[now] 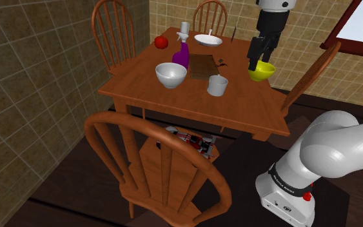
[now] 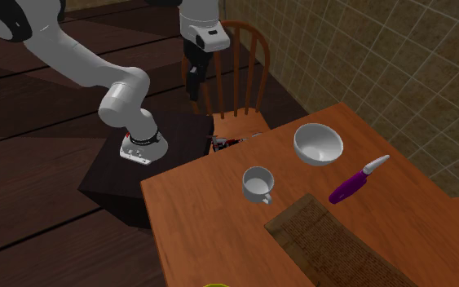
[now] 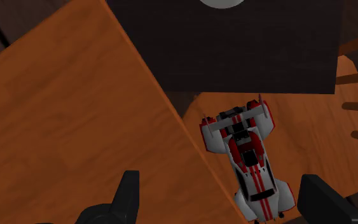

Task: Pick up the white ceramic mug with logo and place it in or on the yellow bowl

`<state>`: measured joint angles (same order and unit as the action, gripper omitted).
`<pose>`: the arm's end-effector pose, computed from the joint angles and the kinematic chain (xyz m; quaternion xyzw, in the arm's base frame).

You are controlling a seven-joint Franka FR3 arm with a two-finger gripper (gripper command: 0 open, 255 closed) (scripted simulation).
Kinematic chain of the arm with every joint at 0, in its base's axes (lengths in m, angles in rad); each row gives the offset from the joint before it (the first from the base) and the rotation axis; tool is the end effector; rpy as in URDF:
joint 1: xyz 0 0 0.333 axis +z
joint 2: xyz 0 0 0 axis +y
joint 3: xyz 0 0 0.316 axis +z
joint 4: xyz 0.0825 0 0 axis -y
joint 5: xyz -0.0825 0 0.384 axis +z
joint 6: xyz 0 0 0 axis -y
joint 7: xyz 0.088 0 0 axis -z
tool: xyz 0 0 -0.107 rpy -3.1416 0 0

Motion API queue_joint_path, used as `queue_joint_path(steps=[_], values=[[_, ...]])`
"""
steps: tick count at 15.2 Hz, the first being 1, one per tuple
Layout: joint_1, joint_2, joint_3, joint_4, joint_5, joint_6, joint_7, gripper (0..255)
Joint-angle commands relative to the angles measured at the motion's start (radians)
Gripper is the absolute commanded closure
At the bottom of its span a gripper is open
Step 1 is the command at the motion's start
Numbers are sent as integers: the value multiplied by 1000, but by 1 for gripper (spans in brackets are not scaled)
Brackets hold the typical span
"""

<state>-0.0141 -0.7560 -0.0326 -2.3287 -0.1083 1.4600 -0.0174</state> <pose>0.3020 -0.0296 0.5853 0.9974 -0.0125 -0.0576 0.0413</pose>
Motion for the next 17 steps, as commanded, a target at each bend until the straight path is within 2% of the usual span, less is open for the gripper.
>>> queue_joint_path(steps=[1, 9, 17], values=[[0, 0, 0, 0, 0, 0, 0, 0], [-8, 151, -99, -90, -46, 305, -101, 0], [-2, 391, -193, -80, -45, 597, -212, 0]])
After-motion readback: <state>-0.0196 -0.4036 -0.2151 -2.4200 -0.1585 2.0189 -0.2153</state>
